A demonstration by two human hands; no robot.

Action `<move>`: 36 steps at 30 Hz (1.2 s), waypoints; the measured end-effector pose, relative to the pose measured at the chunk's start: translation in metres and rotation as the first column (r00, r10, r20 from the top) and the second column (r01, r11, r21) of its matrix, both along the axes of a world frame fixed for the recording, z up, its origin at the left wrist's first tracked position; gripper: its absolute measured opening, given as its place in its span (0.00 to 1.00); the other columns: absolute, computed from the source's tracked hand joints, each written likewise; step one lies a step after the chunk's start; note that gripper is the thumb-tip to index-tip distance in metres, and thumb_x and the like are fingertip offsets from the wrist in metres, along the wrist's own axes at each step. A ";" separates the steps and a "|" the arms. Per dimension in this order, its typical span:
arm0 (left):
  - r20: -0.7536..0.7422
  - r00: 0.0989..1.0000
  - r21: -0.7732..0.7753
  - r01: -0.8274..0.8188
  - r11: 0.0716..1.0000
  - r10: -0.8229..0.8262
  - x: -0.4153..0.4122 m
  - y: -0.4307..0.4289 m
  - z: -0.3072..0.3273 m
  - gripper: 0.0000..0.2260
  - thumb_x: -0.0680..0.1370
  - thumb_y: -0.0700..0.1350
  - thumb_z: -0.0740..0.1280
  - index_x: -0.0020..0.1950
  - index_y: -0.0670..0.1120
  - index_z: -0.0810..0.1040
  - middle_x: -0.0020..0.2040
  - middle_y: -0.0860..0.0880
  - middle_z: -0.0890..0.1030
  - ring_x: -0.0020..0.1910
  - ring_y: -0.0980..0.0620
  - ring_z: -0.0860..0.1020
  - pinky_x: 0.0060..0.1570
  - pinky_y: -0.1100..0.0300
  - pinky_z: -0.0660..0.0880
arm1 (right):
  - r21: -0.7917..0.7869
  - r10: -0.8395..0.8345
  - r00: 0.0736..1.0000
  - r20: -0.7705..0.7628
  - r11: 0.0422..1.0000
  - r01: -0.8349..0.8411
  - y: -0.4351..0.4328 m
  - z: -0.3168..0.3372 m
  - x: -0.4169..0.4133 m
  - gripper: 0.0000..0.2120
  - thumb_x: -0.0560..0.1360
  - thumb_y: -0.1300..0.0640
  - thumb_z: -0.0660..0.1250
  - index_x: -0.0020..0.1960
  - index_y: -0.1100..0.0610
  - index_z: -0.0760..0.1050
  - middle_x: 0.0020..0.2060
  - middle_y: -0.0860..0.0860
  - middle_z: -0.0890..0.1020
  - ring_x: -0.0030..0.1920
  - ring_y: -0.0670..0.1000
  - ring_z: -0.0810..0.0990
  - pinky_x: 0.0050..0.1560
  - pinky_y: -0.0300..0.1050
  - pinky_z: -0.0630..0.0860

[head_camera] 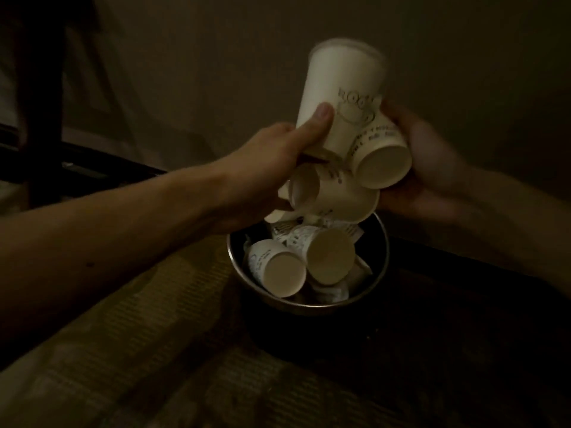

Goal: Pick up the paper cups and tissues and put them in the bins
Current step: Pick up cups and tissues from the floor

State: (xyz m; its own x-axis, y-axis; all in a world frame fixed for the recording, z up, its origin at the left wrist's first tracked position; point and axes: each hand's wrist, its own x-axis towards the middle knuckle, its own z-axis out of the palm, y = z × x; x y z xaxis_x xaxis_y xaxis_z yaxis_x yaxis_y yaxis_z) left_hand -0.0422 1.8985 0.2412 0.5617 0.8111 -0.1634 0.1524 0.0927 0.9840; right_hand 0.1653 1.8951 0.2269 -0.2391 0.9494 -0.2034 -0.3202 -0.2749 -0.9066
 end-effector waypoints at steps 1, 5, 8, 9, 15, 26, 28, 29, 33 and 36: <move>-0.027 1.000 -0.016 -0.007 1.000 0.007 0.010 0.003 -0.005 0.23 0.79 0.65 0.58 0.65 0.51 0.75 0.56 0.53 0.84 0.54 0.56 0.83 0.52 0.51 0.78 | -0.036 -0.005 1.000 -0.012 0.999 0.005 -0.004 -0.005 0.005 0.27 0.80 0.39 0.56 0.72 0.53 0.71 0.66 0.56 0.77 0.63 0.56 0.79 0.63 0.54 0.75; -0.081 0.996 -0.070 -0.042 0.997 0.036 0.038 0.009 -0.034 0.28 0.78 0.62 0.62 0.70 0.45 0.69 0.60 0.49 0.82 0.57 0.53 0.82 0.58 0.48 0.78 | -0.056 -0.060 0.993 0.102 0.996 0.066 -0.015 -0.030 0.029 0.24 0.80 0.37 0.54 0.65 0.49 0.76 0.59 0.53 0.82 0.60 0.54 0.81 0.61 0.55 0.77; -0.097 0.994 -0.074 -0.061 0.995 0.053 0.043 0.012 -0.045 0.27 0.78 0.60 0.64 0.69 0.43 0.68 0.60 0.46 0.81 0.55 0.51 0.83 0.57 0.48 0.79 | -0.072 -0.145 0.974 0.177 0.985 0.159 -0.021 -0.042 0.028 0.22 0.80 0.37 0.55 0.63 0.48 0.76 0.57 0.52 0.84 0.58 0.54 0.82 0.62 0.58 0.76; -0.106 0.993 -0.084 -0.056 0.995 0.047 0.042 0.013 -0.047 0.26 0.78 0.59 0.64 0.69 0.43 0.68 0.60 0.45 0.81 0.55 0.50 0.83 0.57 0.48 0.79 | -0.081 -0.159 0.966 0.202 0.981 0.178 -0.023 -0.045 0.025 0.21 0.79 0.37 0.56 0.63 0.48 0.76 0.55 0.52 0.84 0.57 0.54 0.83 0.61 0.58 0.76; -0.162 0.982 0.002 -0.094 0.996 0.093 0.027 0.014 -0.046 0.25 0.78 0.55 0.66 0.70 0.43 0.67 0.60 0.46 0.80 0.55 0.52 0.82 0.56 0.52 0.80 | -0.057 -0.197 0.899 0.390 0.970 0.237 -0.032 -0.046 0.014 0.19 0.79 0.38 0.59 0.56 0.51 0.77 0.47 0.51 0.87 0.48 0.50 0.86 0.50 0.48 0.80; -0.650 0.760 0.129 0.135 0.982 -0.019 -0.076 0.016 -0.039 0.25 0.59 0.63 0.74 0.54 0.61 0.74 0.52 0.56 0.81 0.49 0.58 0.82 0.42 0.62 0.79 | 0.204 -0.369 0.757 0.539 0.929 0.308 -0.026 -0.037 -0.007 0.22 0.76 0.35 0.60 0.55 0.51 0.78 0.42 0.49 0.87 0.40 0.47 0.86 0.34 0.41 0.79; -0.673 0.739 0.158 0.186 0.970 -0.032 -0.075 0.013 -0.052 0.21 0.65 0.63 0.72 0.55 0.60 0.75 0.52 0.57 0.81 0.49 0.59 0.80 0.42 0.64 0.76 | 0.220 -0.401 0.749 0.527 0.916 0.336 -0.025 -0.038 -0.013 0.24 0.75 0.34 0.62 0.58 0.51 0.77 0.44 0.50 0.86 0.41 0.47 0.86 0.36 0.42 0.79; -0.685 0.729 0.191 0.209 0.959 -0.022 -0.071 0.012 -0.058 0.20 0.67 0.62 0.72 0.57 0.59 0.75 0.50 0.58 0.80 0.47 0.60 0.80 0.40 0.66 0.75 | 0.229 -0.413 0.747 0.521 0.911 0.344 -0.025 -0.038 -0.015 0.24 0.75 0.34 0.62 0.58 0.51 0.77 0.43 0.49 0.86 0.41 0.47 0.86 0.34 0.41 0.79; -0.764 0.645 0.311 0.337 0.889 0.023 -0.060 0.016 -0.069 0.20 0.73 0.55 0.73 0.63 0.52 0.76 0.55 0.54 0.79 0.51 0.58 0.78 0.46 0.62 0.76 | 0.250 -0.384 0.789 0.480 0.922 0.297 -0.029 -0.035 -0.019 0.18 0.76 0.36 0.63 0.52 0.50 0.78 0.40 0.46 0.86 0.40 0.46 0.86 0.31 0.40 0.79; -0.825 0.564 0.253 0.438 0.863 -0.044 -0.063 0.021 -0.059 0.25 0.73 0.47 0.75 0.69 0.51 0.73 0.62 0.52 0.77 0.58 0.53 0.77 0.55 0.58 0.76 | 0.279 -0.364 0.785 0.502 0.927 0.251 -0.034 -0.033 -0.017 0.16 0.76 0.37 0.63 0.52 0.48 0.77 0.42 0.43 0.86 0.42 0.44 0.85 0.38 0.42 0.80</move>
